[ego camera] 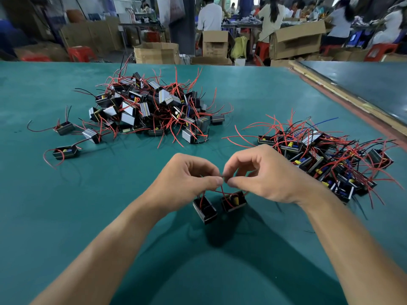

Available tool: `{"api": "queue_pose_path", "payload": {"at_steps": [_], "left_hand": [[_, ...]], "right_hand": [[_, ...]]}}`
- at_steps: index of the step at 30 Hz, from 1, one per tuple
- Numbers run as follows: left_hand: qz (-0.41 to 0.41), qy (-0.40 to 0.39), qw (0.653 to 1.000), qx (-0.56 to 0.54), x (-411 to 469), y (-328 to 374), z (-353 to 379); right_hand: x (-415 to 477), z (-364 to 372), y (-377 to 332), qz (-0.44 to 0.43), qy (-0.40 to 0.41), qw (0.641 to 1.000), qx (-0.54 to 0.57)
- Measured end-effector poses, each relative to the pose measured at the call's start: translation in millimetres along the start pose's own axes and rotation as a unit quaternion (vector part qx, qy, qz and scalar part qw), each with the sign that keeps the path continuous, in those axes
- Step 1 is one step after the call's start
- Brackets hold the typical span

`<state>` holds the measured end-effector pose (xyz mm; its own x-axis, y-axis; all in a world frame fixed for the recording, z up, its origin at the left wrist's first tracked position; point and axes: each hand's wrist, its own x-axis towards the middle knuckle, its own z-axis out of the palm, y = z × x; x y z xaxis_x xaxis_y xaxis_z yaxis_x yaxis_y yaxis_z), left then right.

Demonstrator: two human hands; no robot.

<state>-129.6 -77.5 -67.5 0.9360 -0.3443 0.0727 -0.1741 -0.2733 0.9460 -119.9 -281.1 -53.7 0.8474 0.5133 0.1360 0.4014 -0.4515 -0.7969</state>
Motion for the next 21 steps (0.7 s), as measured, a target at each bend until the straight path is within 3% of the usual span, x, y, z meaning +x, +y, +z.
{"api": "queue_pose_path", "payload": {"at_steps": [6, 21], "left_hand": [[-0.028, -0.051, 0.998, -0.040, -1.0, 2.8, -3.2], [-0.017, -0.065, 0.998, -0.015, -4.0, 2.9, -3.8]], "right_hand": [[0.2, 2.8, 2.5, -0.033, 0.036, 0.999, -0.006], [-2.6, 1.9, -3.1, -0.015, -0.015, 0.999, 0.037]]}}
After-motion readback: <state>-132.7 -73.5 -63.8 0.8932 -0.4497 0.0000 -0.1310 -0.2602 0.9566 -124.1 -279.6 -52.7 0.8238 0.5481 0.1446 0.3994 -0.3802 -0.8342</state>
